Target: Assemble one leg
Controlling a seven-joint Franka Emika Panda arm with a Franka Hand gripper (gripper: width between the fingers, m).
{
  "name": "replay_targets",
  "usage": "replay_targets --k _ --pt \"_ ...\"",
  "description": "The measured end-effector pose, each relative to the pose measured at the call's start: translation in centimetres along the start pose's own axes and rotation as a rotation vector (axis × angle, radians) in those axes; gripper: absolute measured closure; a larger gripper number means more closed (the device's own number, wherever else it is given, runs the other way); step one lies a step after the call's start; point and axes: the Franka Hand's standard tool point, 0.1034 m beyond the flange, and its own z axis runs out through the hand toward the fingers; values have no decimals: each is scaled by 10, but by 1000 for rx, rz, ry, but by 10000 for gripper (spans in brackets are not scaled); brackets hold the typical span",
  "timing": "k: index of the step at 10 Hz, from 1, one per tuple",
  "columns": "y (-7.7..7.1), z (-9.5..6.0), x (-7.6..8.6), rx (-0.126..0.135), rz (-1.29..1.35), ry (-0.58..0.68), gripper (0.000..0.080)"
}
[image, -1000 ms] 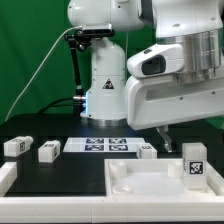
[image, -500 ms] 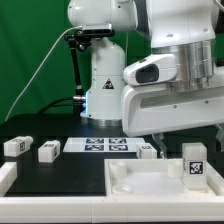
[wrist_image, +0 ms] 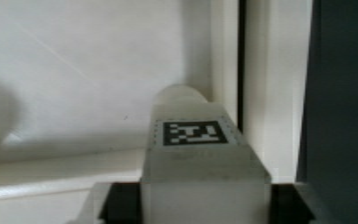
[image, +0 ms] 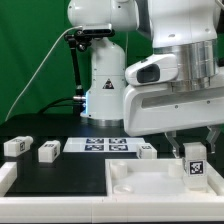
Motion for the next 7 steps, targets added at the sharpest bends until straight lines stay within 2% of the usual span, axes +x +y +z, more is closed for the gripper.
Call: replay_targets --k 1,5,7 --pt "0 0 0 2 22 0 508" --pt "-13 3 0 16 524 44 508" --pt "-14 3 0 23 793 45 508"
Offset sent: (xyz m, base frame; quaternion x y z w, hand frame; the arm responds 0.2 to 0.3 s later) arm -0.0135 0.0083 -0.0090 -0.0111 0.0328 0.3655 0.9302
